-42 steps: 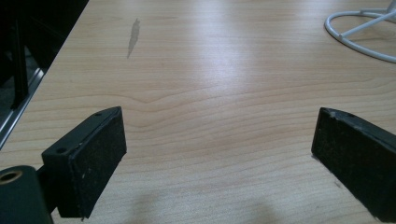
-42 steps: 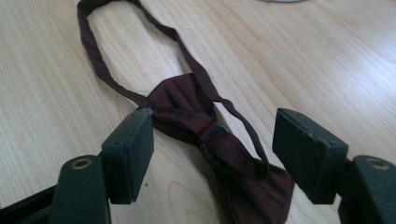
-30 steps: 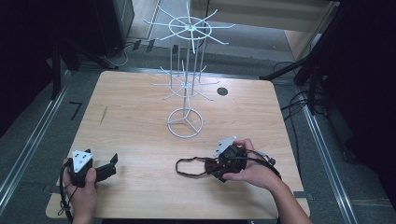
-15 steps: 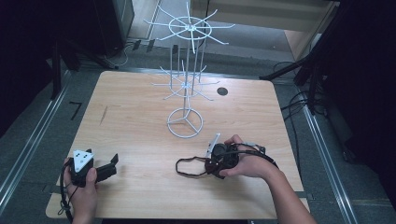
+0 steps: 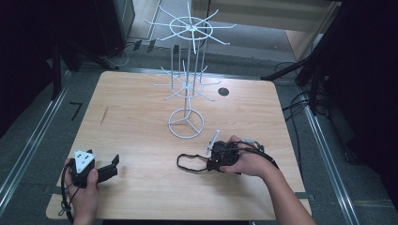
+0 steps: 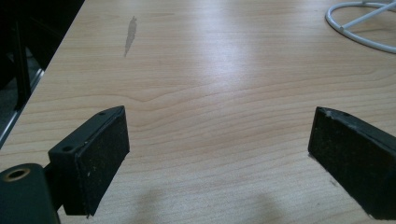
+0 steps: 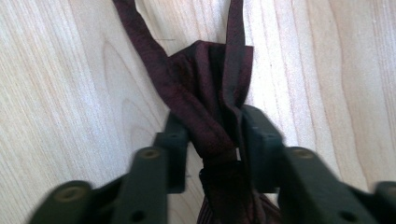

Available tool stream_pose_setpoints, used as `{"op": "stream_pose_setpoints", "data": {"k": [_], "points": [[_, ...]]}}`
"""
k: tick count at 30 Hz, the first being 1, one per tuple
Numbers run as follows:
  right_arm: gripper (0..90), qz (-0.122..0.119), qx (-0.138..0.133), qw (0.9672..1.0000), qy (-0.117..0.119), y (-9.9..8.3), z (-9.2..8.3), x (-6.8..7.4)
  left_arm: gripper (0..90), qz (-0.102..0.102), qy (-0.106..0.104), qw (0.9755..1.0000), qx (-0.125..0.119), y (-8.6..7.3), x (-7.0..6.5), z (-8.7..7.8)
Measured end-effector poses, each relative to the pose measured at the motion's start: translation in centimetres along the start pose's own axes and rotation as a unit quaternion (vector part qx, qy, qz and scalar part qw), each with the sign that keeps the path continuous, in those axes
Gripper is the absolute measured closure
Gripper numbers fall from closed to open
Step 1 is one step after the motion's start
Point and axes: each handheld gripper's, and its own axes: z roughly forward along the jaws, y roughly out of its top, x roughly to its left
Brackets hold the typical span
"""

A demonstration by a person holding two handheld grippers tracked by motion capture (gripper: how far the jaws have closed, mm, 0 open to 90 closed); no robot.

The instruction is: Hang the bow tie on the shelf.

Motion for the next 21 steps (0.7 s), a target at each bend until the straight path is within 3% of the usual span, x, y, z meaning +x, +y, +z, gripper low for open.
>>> {"op": "stream_pose_setpoints", "data": {"k": [8, 12, 16, 17, 18, 20, 21], "points": [[75.0, 0.0, -0.025, 0.9996, -0.015, -0.5, -0.1, 0.8, 6.3, 0.0, 0.0, 1.0, -0.002, 0.0, 0.0, 0.0], [75.3, 0.009, -0.07, 0.9966, -0.042, -1.3, -0.7, 1.4, 6.3, 0.0, 0.001, 1.0, -0.002, 0.0, 0.0, 0.0], [75.3, 0.033, -0.122, 0.9892, -0.075, -2.0, -2.0, 1.5, 6.2, 0.0, 0.003, 1.0, -0.001, 0.0, 0.0, 0.0], [75.3, 0.033, -0.122, 0.9892, -0.075, -2.0, -2.0, 1.5, 6.2, 0.0, 0.003, 1.0, -0.001, 0.0, 0.0, 0.0], [75.3, 0.052, -0.155, 0.9825, -0.09, -2.4, -2.8, 1.5, 6.2, 0.0, 0.004, 1.0, -0.001, 0.0, 0.0, 0.0], [75.3, 0.065, -0.186, 0.9744, -0.109, -2.7, -3.6, 1.4, 6.2, 0.0, 0.004, 1.0, -0.001, 0.0, 0.0, 0.0], [75.3, 0.065, -0.186, 0.9744, -0.109, -2.7, -3.6, 1.4, 6.2, 0.001, 0.005, 1.0, 0.0, 0.0, 0.0, 0.0]]}}
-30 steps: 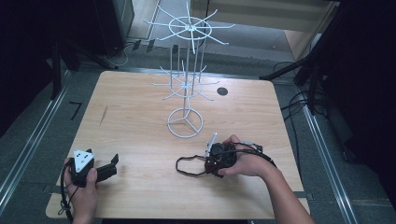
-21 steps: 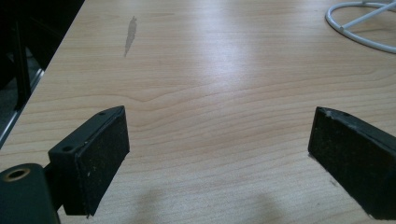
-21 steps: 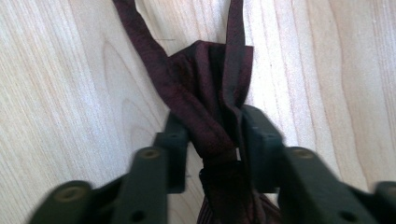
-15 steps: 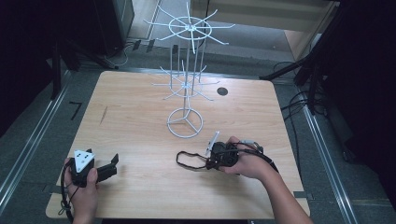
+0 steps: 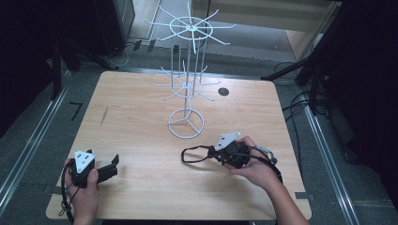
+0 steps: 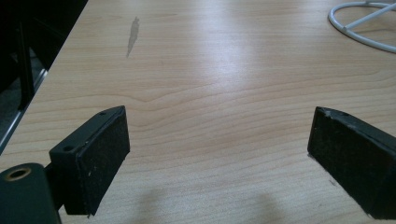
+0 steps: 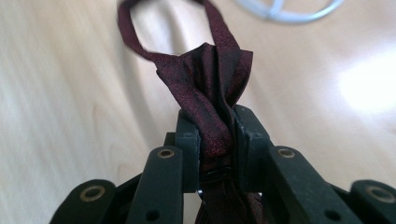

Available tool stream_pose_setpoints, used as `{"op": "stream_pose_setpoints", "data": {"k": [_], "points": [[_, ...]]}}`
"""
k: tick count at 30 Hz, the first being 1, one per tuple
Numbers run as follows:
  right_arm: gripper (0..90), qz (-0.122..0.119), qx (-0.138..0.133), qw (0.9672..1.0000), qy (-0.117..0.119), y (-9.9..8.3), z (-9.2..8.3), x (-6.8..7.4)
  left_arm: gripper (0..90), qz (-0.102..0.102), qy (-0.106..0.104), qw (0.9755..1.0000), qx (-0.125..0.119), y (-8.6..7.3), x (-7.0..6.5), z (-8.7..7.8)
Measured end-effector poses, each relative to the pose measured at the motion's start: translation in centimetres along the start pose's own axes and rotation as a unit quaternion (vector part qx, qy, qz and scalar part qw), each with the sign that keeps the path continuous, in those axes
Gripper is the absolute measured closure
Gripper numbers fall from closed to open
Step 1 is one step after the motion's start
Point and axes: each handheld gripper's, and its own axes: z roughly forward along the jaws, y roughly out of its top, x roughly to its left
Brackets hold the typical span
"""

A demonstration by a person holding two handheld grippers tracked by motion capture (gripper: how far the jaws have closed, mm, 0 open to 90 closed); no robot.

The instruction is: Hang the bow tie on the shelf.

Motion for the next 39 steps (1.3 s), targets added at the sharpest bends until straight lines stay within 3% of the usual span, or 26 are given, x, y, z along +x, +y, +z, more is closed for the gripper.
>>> {"op": "stream_pose_setpoints", "data": {"k": [1, 3, 10, 13, 15, 16, 17, 24, 30, 31, 33, 34, 39], "points": [[75.3, 0.014, -0.025, 0.9995, -0.017, 0.0, -0.7, -0.1, 6.2, 0.0, 0.0, 1.0, -0.001, 0.0, 0.0, 0.0], [75.3, 0.022, -0.046, 0.9983, -0.027, 0.0, -1.3, -0.2, 6.3, 0.0, 0.0, 1.0, -0.001, 0.0, 0.0, 0.0], [75.3, 0.037, -0.095, 0.9934, -0.052, 0.1, -2.9, -0.5, 6.3, -0.001, -0.001, 1.0, -0.002, 0.0, 0.0, 0.0], [75.3, 0.046, -0.124, 0.9882, -0.077, 0.1, -3.8, -0.7, 6.2, -0.002, -0.002, 1.0, -0.003, 0.0, 0.0, 0.0], [75.2, 0.046, -0.13, 0.9854, -0.099, 0.1, -4.1, -0.6, 6.2, -0.002, -0.001, 1.0, -0.002, 0.0, 0.0, 0.0], [75.2, 0.046, -0.13, 0.9854, -0.099, 0.1, -4.1, -0.6, 6.2, -0.002, -0.001, 1.0, -0.003, 0.0, 0.0, 0.0], [75.2, 0.053, -0.14, 0.9829, -0.108, 0.1, -4.4, -0.7, 6.2, -0.002, -0.001, 1.0, -0.003, 0.0, 0.0, 0.0], [75.2, 0.07, -0.164, 0.9752, -0.131, 0.1, -5.4, -1.0, 6.2, -0.004, 0.0, 1.0, -0.002, 0.0, 0.1, 0.0], [75.2, 0.078, -0.186, 0.9699, -0.136, 0.3, -6.1, -1.1, 6.2, -0.003, 0.0, 1.0, -0.003, 0.0, 0.1, 0.0], [75.2, 0.082, -0.202, 0.9654, -0.142, 0.3, -6.5, -1.1, 6.2, -0.003, -0.001, 1.0, -0.002, 0.0, 0.1, 0.0], [75.1, 0.085, -0.22, 0.9611, -0.144, 0.4, -6.8, -1.1, 6.3, -0.001, -0.001, 1.0, -0.003, 0.0, 0.1, 0.0], [75.1, 0.085, -0.22, 0.9611, -0.144, 0.4, -6.8, -1.1, 6.2, -0.001, -0.001, 1.0, -0.003, 0.0, 0.1, 0.0], [75.1, 0.088, -0.247, 0.9535, -0.148, 0.7, -7.7, -1.2, 6.2, -0.004, -0.003, 1.0, -0.003, 0.0, 0.1, -0.1]]}}
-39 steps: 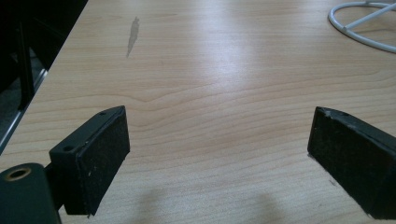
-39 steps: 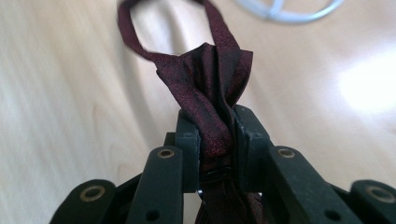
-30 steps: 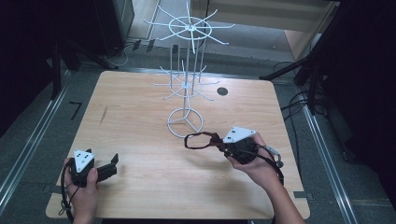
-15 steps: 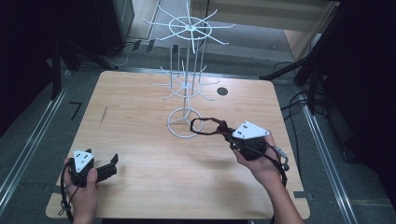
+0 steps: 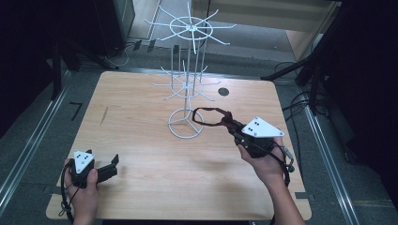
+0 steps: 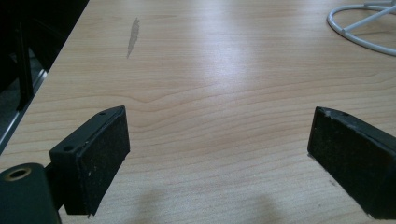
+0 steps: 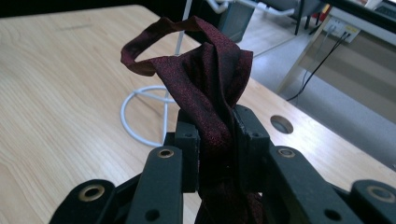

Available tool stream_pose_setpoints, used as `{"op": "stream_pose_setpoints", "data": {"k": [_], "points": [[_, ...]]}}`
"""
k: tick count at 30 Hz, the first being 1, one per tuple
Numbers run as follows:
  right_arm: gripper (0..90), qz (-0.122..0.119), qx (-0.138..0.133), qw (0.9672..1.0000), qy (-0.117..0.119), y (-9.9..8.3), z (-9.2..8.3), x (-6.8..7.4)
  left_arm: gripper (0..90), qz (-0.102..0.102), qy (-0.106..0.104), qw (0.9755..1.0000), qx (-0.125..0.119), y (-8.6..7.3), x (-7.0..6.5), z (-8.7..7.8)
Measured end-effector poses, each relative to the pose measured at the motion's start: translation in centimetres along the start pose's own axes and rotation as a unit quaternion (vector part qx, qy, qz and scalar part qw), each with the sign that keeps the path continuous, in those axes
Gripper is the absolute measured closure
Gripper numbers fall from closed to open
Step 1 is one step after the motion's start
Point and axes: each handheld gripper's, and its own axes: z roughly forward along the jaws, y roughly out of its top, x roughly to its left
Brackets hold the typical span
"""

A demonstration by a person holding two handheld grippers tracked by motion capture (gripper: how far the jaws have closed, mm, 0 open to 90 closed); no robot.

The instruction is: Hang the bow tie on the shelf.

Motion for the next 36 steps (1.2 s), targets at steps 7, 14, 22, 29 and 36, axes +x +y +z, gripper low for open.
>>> {"op": "stream_pose_setpoints", "data": {"k": [7, 14, 22, 29, 36], "points": [[75.1, 0.006, -0.013, 0.9999, -0.006, 0.4, -0.1, -0.3, 6.2, 0.0, 0.001, 1.0, 0.0, 0.0, 0.0, 0.0], [75.1, 0.018, -0.03, 0.9993, -0.012, 0.9, 0.1, -0.8, 6.2, 0.0, 0.001, 1.0, 0.0, 0.0, 0.0, 0.0], [75.1, 0.035, -0.035, 0.9986, -0.017, 1.2, 1.0, -1.4, 6.2, 0.0, 0.001, 1.0, 0.001, 0.0, 0.0, 0.0], [75.1, 0.047, -0.019, 0.9985, -0.021, 0.7, 2.9, -1.8, 6.2, 0.001, 0.002, 1.0, 0.001, 0.0, 0.0, 0.0], [75.1, 0.07, -0.005, 0.9971, -0.028, 0.0, 4.8, -1.9, 6.2, 0.0, 0.0, 1.0, 0.001, 0.0, 0.0, 0.1]]}}
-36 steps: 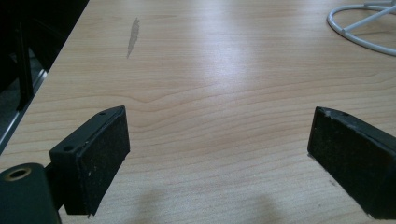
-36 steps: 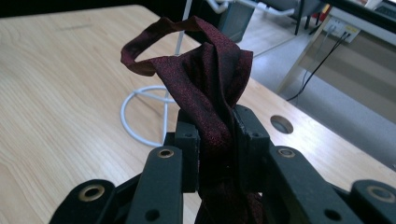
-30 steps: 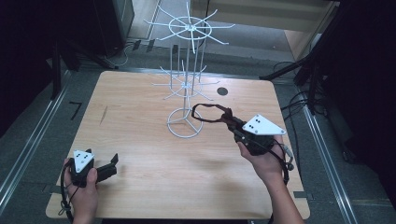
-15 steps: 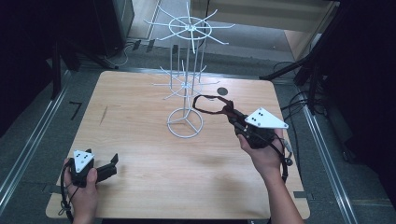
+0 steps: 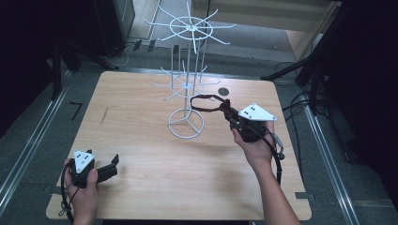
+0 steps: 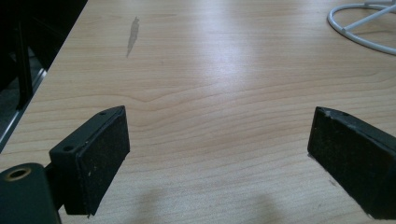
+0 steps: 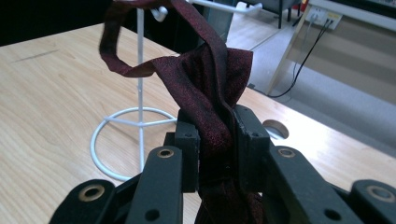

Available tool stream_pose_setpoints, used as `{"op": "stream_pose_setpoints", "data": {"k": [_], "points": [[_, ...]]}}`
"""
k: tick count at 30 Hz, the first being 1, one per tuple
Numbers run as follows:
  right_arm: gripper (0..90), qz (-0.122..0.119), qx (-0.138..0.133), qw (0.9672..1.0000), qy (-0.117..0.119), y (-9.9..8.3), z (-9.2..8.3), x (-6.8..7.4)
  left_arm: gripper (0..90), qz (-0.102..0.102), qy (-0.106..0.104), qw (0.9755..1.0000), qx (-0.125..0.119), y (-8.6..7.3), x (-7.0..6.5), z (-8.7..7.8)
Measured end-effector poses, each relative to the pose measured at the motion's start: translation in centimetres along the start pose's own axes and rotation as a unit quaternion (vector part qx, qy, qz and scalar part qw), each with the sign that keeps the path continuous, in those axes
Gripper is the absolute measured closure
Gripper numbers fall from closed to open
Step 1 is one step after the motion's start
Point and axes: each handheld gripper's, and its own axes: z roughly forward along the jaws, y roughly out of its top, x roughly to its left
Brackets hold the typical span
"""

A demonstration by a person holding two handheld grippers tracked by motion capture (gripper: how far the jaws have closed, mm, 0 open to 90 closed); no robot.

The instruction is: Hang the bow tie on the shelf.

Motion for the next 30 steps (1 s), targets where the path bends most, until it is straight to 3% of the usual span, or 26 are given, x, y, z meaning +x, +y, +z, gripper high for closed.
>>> {"op": "stream_pose_setpoints", "data": {"k": [6, 17, 30], "points": [[75.0, 0.021, 0.007, 0.9997, 0.007, -0.1, 1.6, 0.2, 6.2, -0.001, 0.0, 1.0, 0.002, 0.0, 0.0, 0.0], [74.6, 0.029, 0.022, 0.9993, 0.009, 0.2, 4.9, 2.0, 6.2, -0.003, -0.001, 1.0, -0.007, 0.0, 0.0, -0.1], [71.2, 0.064, 0.028, 0.9972, 0.025, 0.0, 7.3, 3.0, 6.2, -0.002, -0.003, 0.9999, -0.01, -0.1, 0.1, -0.2]]}}
